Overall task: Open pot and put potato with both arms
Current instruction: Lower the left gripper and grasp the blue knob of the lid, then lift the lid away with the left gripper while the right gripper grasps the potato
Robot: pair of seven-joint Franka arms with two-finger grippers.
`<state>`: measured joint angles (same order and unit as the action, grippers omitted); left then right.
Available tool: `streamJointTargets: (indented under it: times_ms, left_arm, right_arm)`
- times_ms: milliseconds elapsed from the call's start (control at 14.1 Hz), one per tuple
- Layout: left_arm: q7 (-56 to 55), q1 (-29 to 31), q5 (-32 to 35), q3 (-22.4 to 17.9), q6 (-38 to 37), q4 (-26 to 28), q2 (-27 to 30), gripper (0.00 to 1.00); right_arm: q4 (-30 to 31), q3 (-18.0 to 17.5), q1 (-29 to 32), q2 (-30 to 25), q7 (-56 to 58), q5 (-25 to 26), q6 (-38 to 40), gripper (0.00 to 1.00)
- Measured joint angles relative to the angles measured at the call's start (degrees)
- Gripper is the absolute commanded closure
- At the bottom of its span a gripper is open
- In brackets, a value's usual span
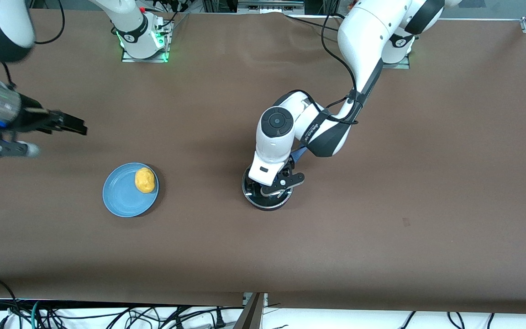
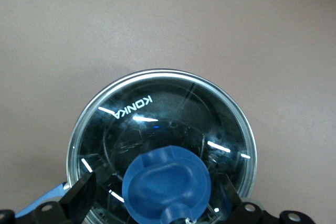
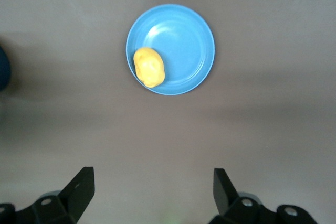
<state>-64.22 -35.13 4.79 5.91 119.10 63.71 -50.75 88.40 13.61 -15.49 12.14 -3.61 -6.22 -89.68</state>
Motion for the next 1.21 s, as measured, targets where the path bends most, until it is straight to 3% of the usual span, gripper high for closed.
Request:
streamJointTargets:
  times_ms: [426, 781, 1206]
  left_arm:
    - [-2.29, -0.76, 0.00, -0.45, 0.00, -0.24, -0.65, 0.03]
    - [-2.81, -1.04, 0.00, -0.52, -0.45, -0.65, -0.69, 0.29]
    - [-2.87, -1.13, 0.00, -0.59, -0.50, -1.06, -0.84, 0.31]
  right_arm:
    - [1.35, -0.40, -4.83, 4.55, 0.04, 0.01, -3.96, 0.00]
    - [8.00, -0.33, -6.26, 10.07, 3.83, 0.22, -18.87, 0.00]
    - [8.30, -0.25, -6.21, 17.24, 5.38, 0.22, -25.93, 0.00]
